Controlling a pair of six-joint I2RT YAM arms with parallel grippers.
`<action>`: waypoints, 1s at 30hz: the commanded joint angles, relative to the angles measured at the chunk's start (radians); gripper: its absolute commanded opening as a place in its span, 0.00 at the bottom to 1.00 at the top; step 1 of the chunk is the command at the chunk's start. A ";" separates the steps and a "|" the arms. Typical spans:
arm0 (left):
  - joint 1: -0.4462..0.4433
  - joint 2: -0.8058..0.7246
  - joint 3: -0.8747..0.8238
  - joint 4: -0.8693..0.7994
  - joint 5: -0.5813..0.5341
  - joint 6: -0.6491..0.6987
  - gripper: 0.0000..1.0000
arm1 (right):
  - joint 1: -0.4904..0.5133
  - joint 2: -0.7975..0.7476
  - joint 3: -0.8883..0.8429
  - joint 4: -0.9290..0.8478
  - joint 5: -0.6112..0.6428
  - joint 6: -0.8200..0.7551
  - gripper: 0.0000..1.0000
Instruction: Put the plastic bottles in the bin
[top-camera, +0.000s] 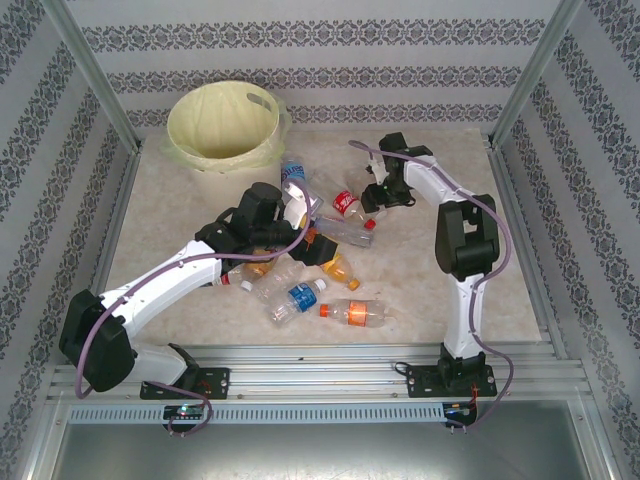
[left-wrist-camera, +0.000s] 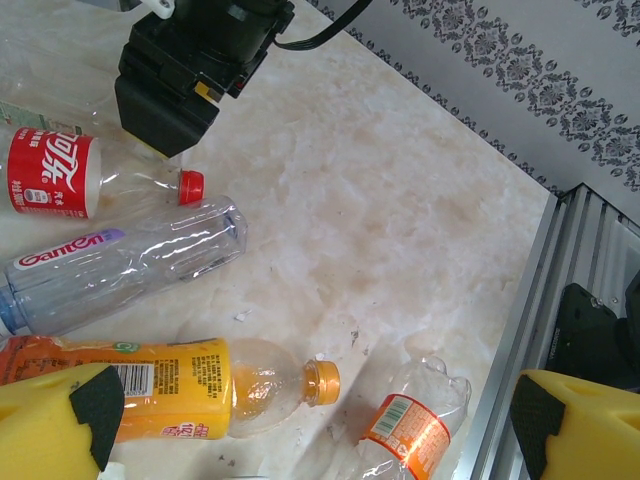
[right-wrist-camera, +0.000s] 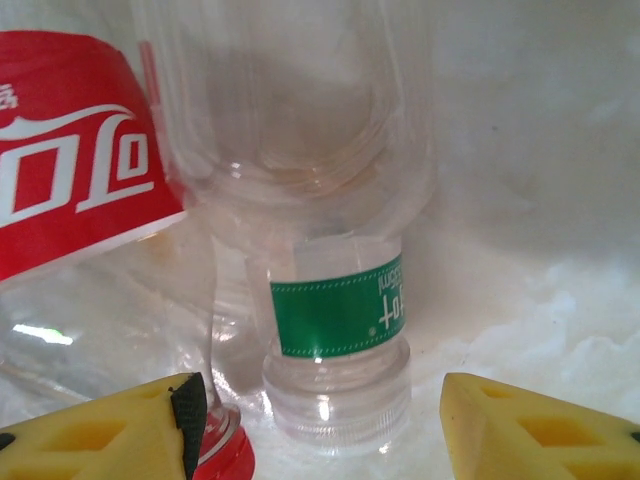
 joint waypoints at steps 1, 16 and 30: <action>-0.017 0.009 0.013 0.021 0.026 0.018 1.00 | -0.009 0.029 0.034 -0.033 0.004 -0.013 0.64; -0.021 0.031 0.020 0.021 0.028 0.017 1.00 | 0.003 0.085 0.041 -0.016 0.002 -0.001 0.56; -0.018 0.056 0.027 0.053 0.031 -0.108 1.00 | 0.006 -0.117 -0.155 0.063 0.026 0.021 0.37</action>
